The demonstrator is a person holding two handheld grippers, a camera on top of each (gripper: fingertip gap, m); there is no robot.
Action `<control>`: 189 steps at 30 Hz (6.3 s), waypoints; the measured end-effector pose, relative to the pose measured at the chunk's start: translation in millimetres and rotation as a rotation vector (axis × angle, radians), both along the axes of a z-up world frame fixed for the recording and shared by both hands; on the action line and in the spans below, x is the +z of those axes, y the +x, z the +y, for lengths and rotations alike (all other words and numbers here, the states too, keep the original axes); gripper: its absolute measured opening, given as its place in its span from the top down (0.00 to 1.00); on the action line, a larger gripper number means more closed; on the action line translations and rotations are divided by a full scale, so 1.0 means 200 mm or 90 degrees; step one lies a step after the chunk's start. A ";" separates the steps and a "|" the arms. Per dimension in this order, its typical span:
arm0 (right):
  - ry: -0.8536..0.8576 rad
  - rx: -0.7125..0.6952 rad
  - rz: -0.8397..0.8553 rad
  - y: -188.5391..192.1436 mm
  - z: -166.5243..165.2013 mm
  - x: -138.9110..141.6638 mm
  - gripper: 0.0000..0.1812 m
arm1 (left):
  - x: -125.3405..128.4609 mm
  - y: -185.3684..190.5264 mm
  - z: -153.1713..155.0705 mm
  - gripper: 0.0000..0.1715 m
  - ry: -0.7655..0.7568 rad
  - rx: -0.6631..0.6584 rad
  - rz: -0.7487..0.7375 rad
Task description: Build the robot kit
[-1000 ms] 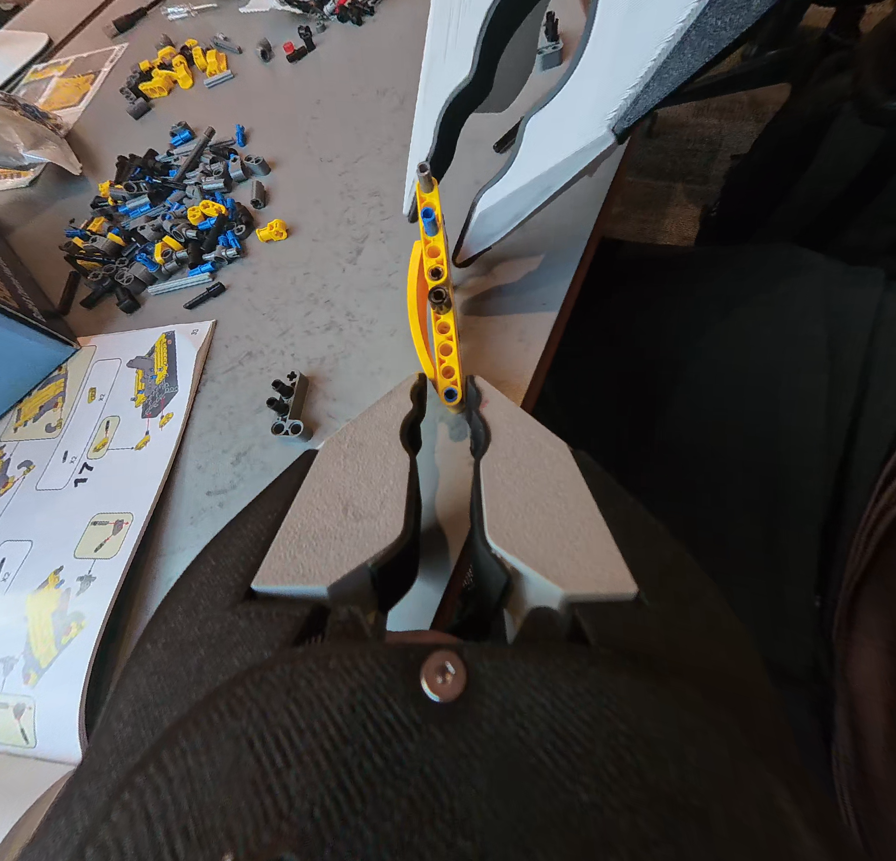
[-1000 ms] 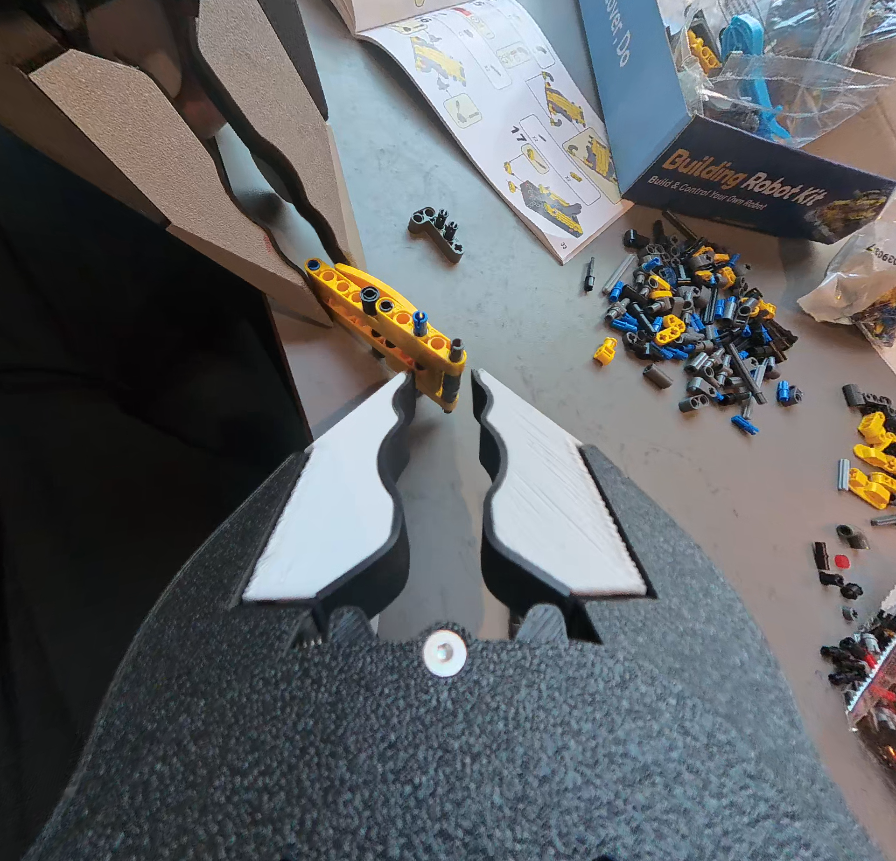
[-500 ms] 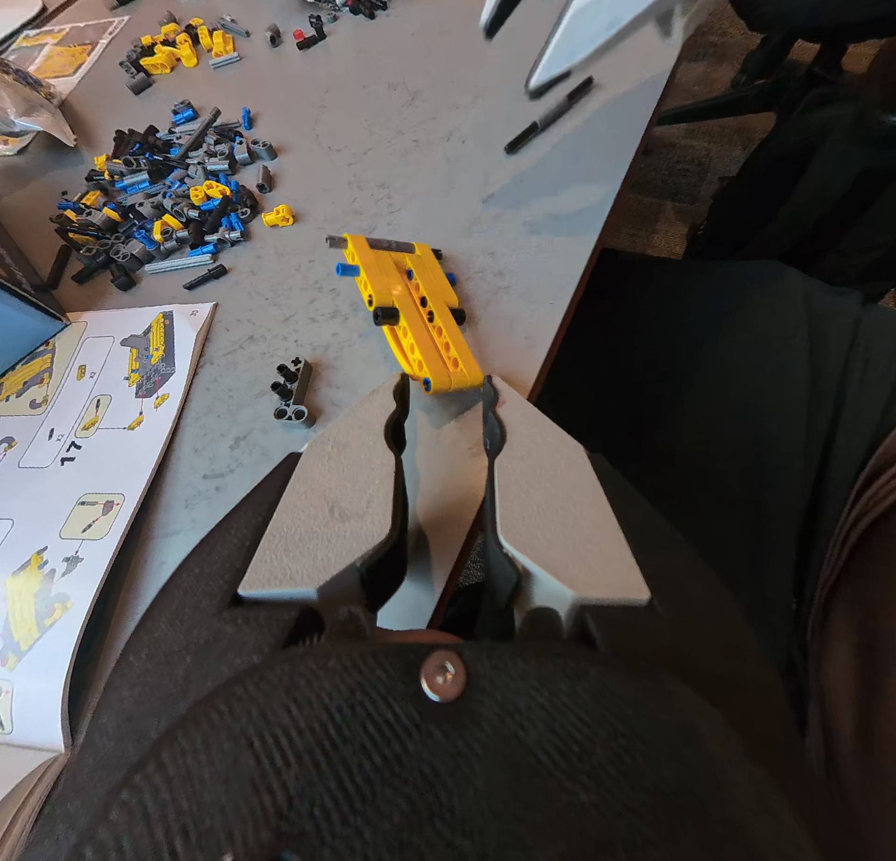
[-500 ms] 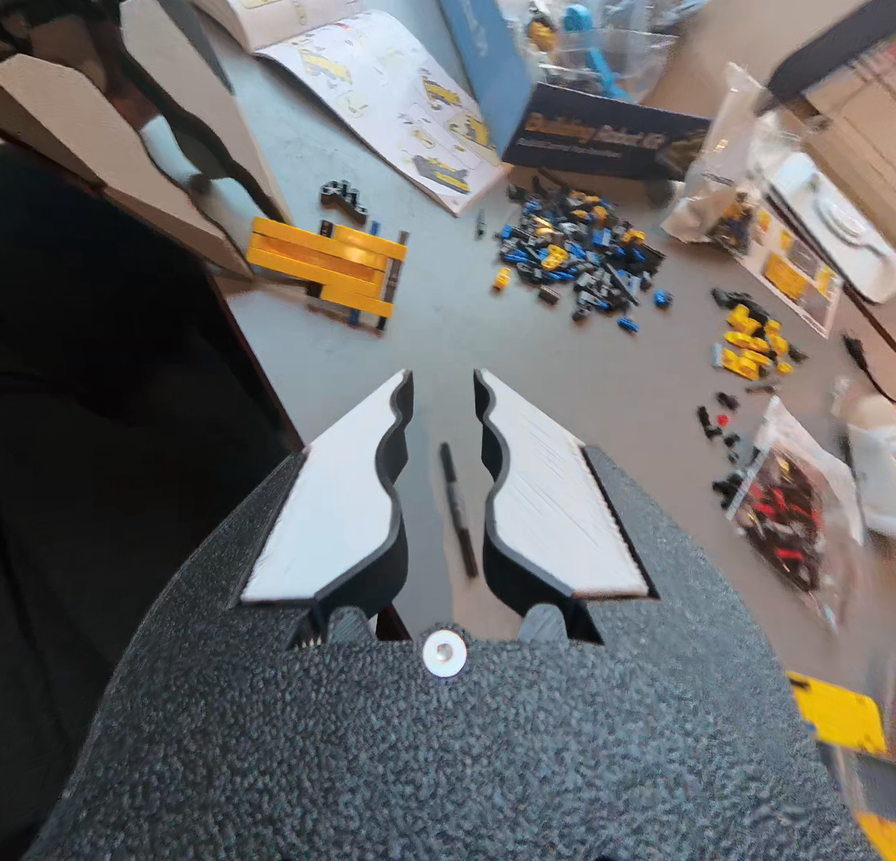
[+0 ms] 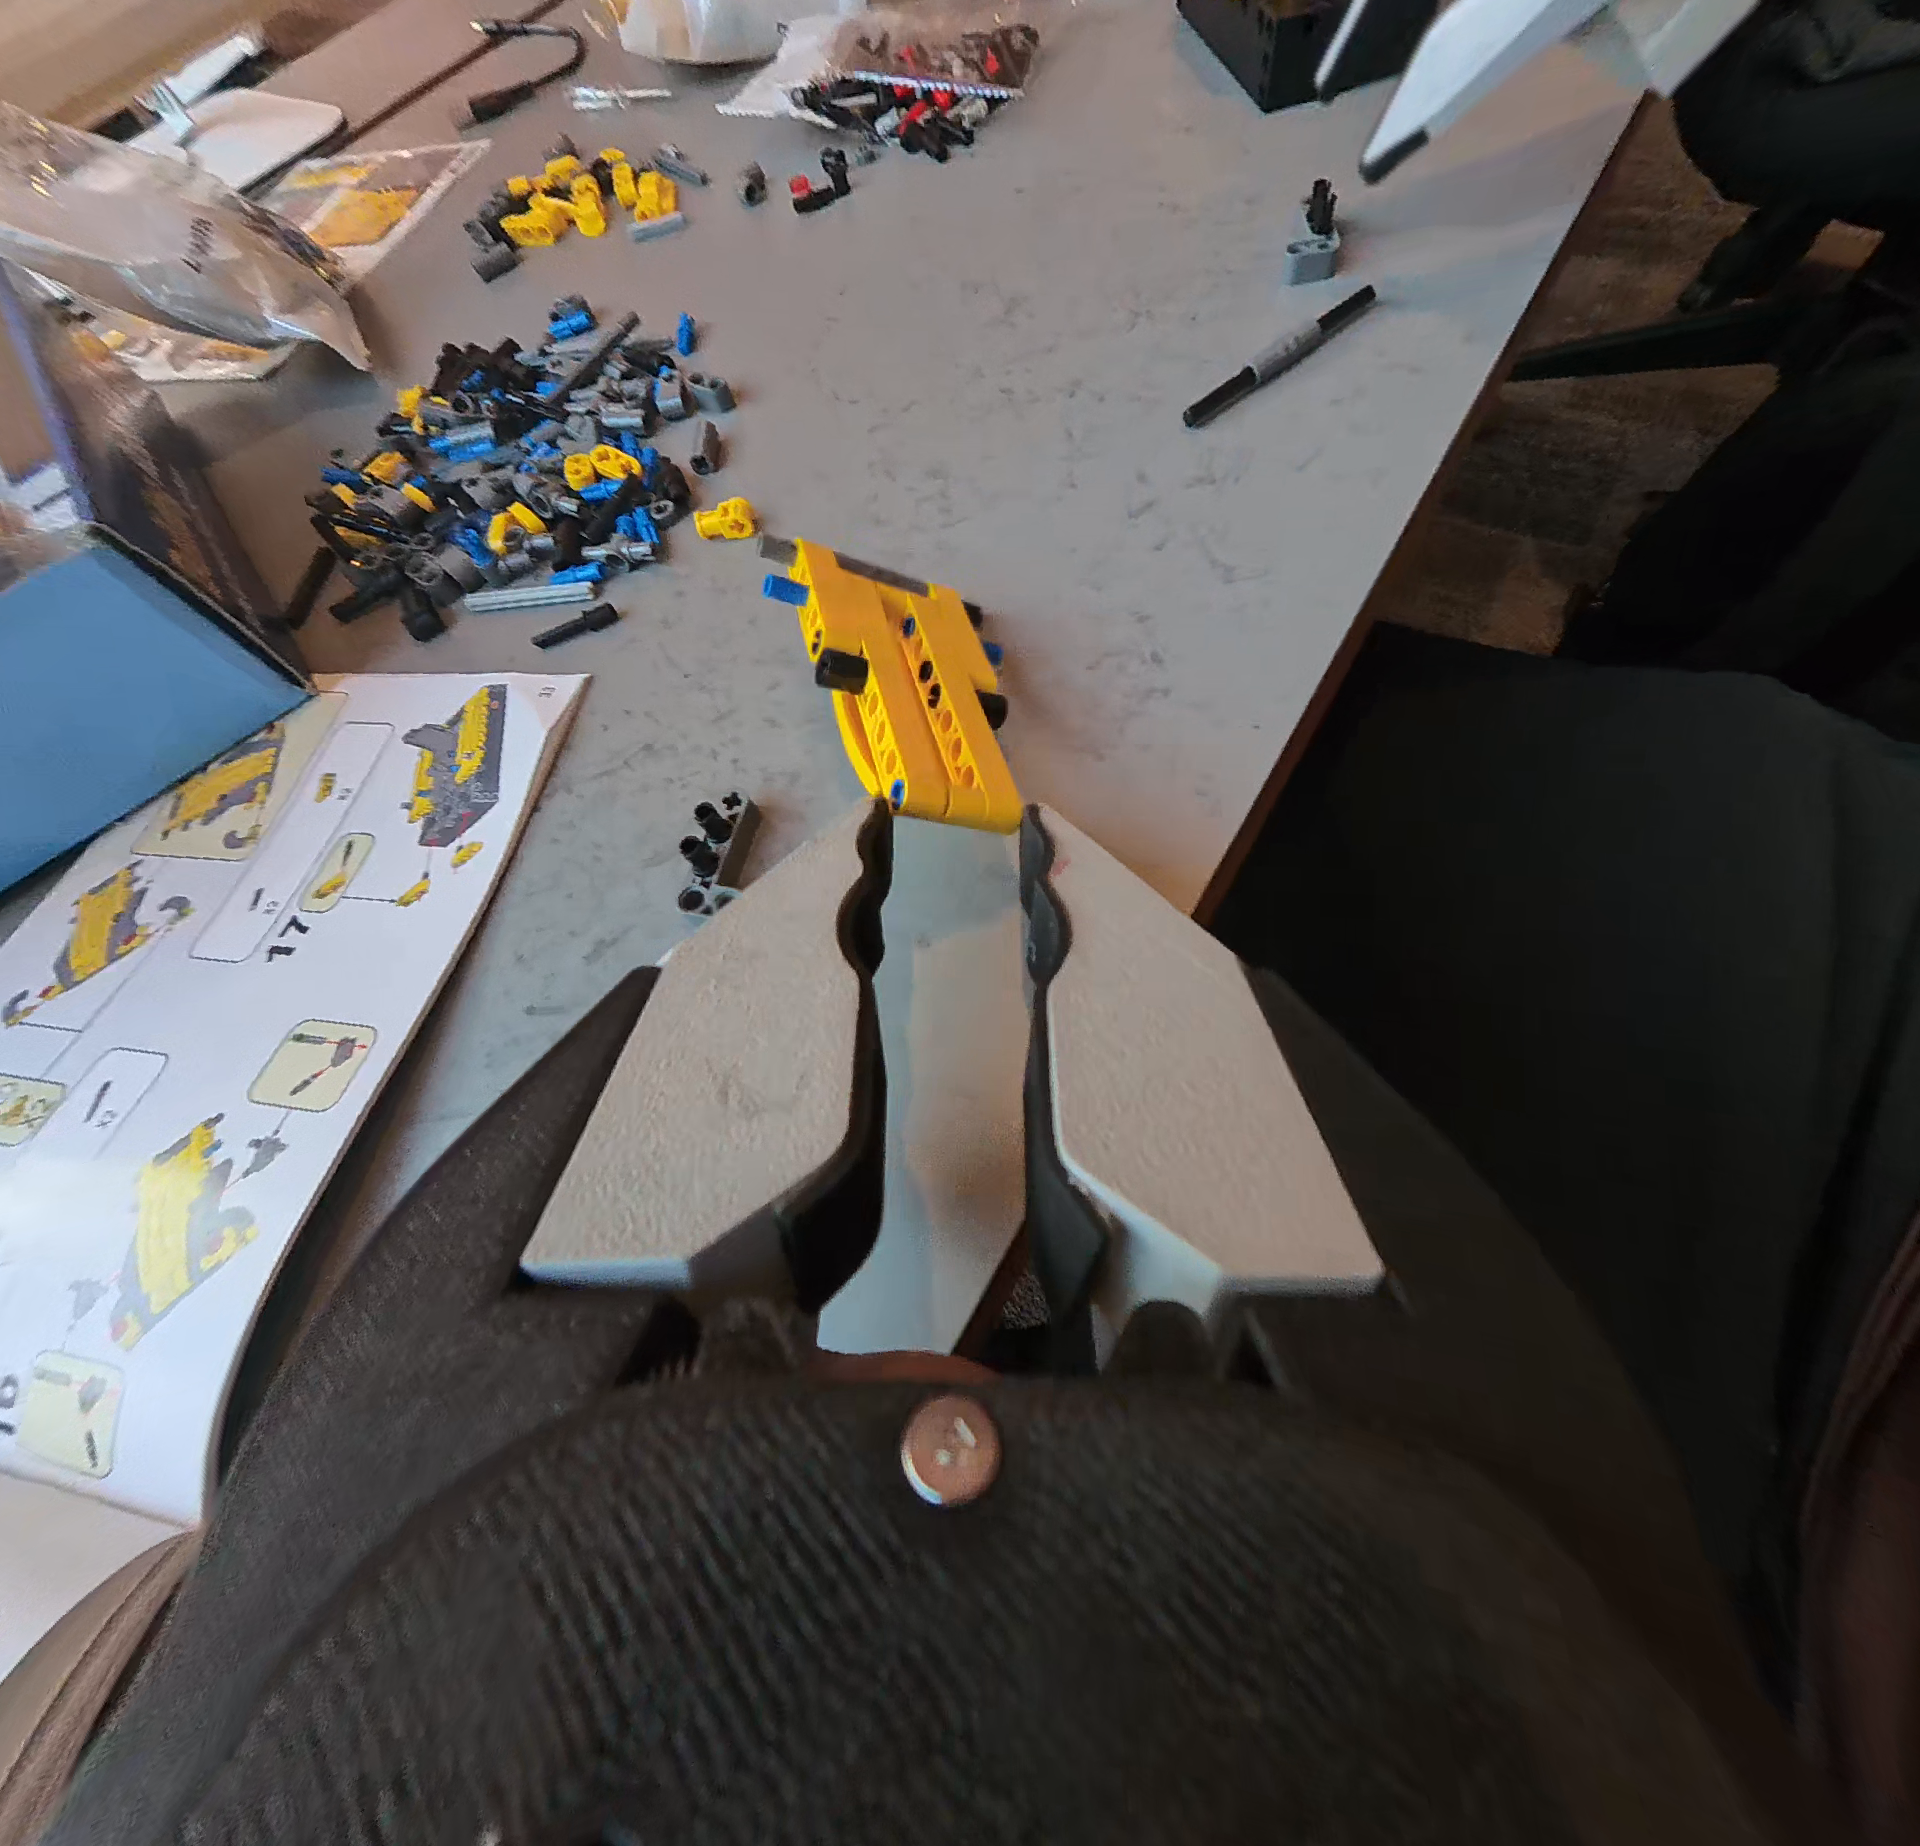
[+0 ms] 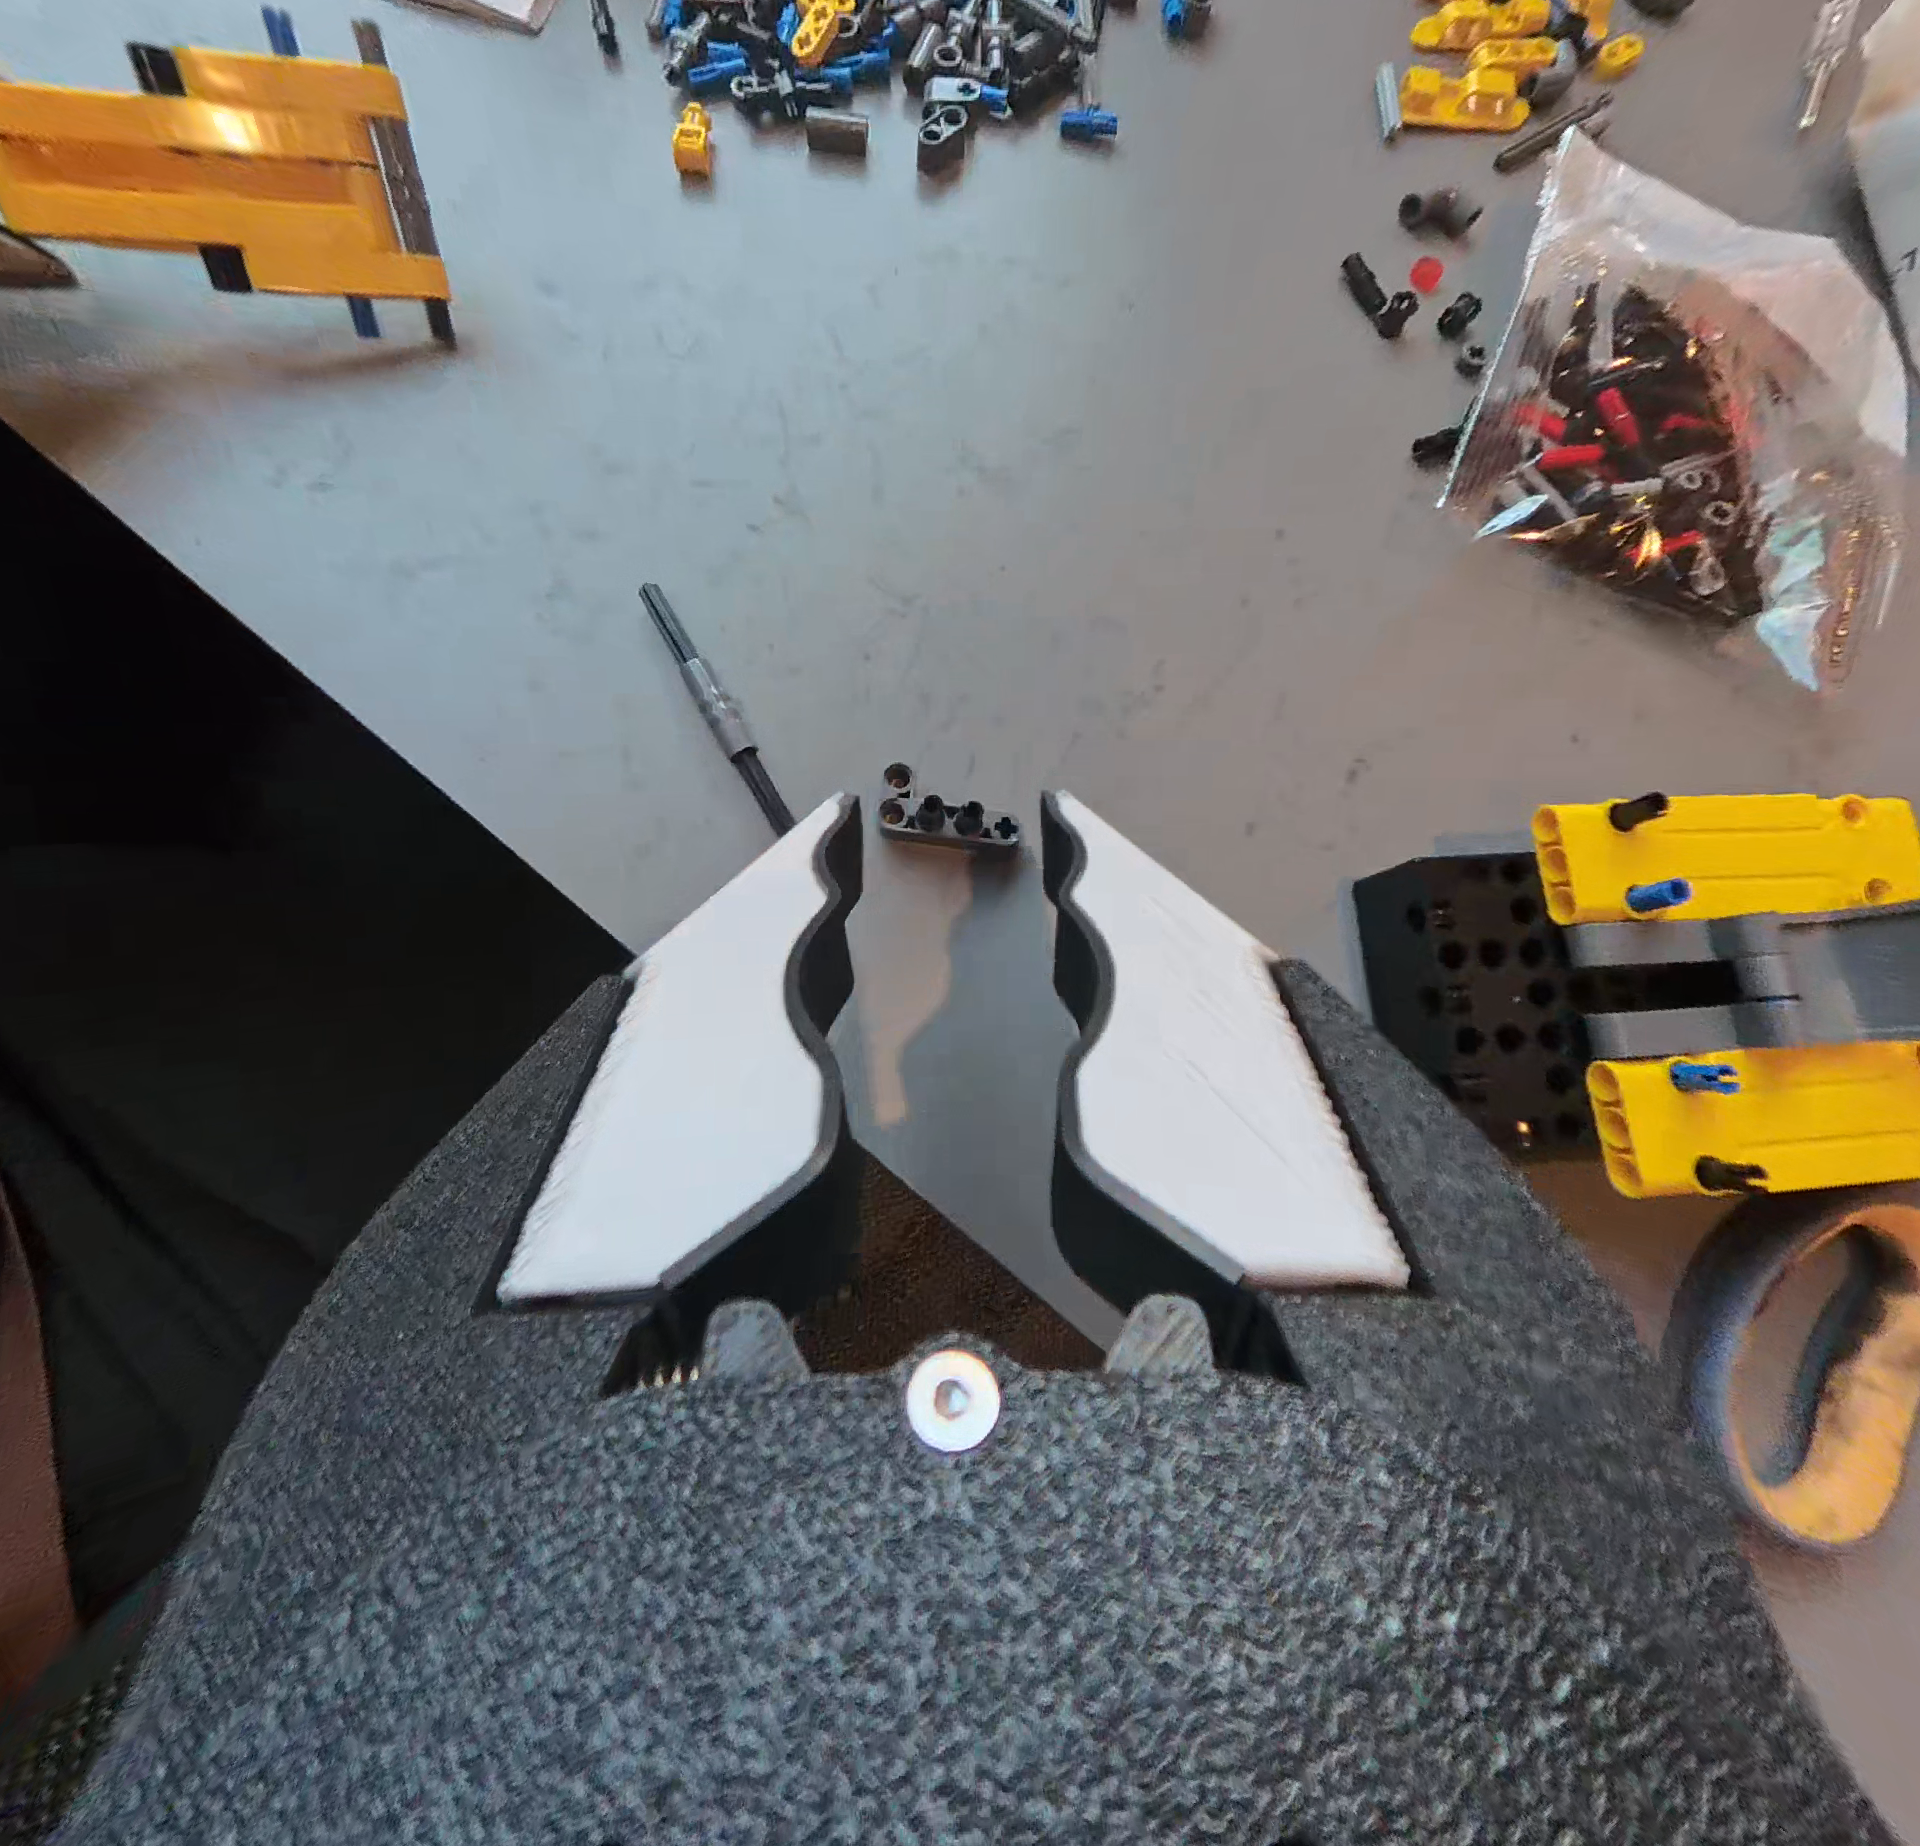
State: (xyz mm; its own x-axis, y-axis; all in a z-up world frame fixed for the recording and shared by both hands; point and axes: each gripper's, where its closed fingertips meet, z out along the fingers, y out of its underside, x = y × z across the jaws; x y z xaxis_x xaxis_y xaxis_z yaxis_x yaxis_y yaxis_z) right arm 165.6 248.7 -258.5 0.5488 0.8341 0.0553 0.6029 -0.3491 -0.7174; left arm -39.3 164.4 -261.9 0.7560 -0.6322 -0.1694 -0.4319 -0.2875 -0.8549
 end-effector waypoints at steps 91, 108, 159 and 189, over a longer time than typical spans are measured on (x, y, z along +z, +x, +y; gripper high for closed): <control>0.020 0.635 -0.350 -0.75 -0.20 -0.04 0.89 | 0.02 0.03 -0.12 0.87 -0.080 -0.063 -0.174; -0.036 0.366 -0.415 0.09 0.00 0.00 0.81 | 0.00 0.12 -0.18 0.86 -0.070 -0.103 -0.154; -0.300 0.366 0.326 -0.89 -0.46 0.30 0.96 | 0.17 0.21 -0.34 0.87 0.206 -0.319 -0.054; -0.186 0.376 0.488 -0.78 -0.47 0.43 0.97 | 0.11 0.11 -0.29 0.94 0.180 -0.214 -0.043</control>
State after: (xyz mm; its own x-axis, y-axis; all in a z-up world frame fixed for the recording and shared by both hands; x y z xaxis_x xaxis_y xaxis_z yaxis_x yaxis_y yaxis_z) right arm 9.3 153.9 -172.3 -0.1544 0.9083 -0.3889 0.1483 -0.3678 -0.9180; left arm -17.3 105.9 -240.4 0.5312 -0.7810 -0.3283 -0.4025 0.1084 -0.9090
